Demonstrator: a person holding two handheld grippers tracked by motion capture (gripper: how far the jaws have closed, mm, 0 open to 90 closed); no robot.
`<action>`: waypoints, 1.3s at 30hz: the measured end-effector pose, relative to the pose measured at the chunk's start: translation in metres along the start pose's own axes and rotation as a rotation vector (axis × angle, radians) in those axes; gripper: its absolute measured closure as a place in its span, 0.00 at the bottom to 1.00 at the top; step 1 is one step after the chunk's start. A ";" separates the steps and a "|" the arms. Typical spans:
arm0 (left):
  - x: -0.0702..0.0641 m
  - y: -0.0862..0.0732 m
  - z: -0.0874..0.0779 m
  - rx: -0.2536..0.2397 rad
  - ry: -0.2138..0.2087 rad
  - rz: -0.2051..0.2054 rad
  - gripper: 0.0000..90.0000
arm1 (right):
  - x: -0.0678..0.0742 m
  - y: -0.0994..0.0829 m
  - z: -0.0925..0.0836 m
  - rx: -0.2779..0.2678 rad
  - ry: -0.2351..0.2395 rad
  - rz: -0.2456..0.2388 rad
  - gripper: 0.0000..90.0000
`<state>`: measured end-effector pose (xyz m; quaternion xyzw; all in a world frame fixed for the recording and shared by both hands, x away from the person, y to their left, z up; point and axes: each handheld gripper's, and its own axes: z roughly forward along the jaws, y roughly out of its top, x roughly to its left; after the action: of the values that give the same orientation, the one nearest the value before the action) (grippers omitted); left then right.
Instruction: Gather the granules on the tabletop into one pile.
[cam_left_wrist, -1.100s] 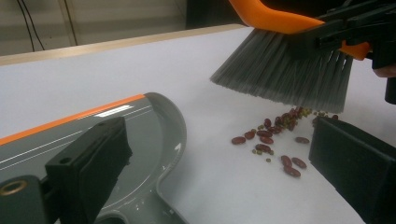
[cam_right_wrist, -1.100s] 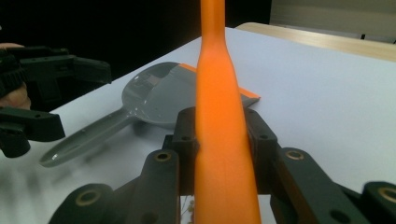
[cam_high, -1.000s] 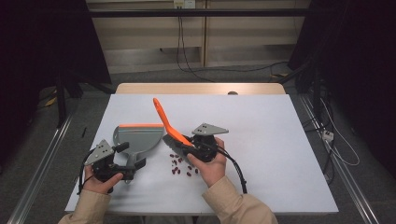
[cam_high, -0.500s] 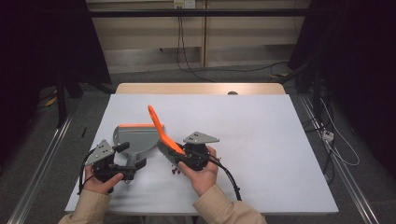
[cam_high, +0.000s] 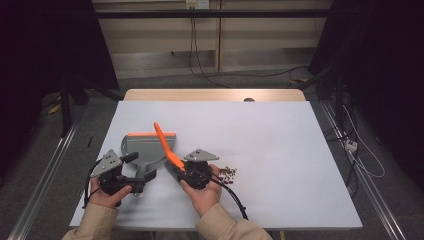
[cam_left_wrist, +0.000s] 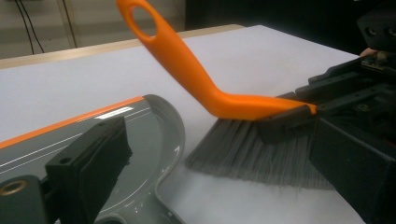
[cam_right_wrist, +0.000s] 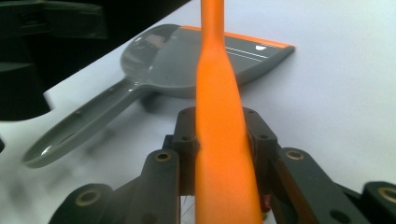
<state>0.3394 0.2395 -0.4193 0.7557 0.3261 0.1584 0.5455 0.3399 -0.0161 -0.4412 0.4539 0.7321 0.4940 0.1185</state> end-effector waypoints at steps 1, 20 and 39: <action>0.000 0.000 0.000 0.000 0.000 0.002 0.05 | -0.003 0.000 0.000 0.006 0.000 0.018 0.79; -0.002 0.000 0.000 0.001 -0.002 0.008 0.05 | -0.026 -0.006 -0.016 0.006 -0.062 0.063 0.79; -0.003 0.000 0.002 0.007 -0.002 0.018 0.05 | -0.050 -0.010 -0.039 0.002 -0.123 0.093 0.79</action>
<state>0.3384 0.2356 -0.4193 0.7608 0.3192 0.1614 0.5416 0.3379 -0.0806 -0.4447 0.5170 0.7020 0.4694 0.1399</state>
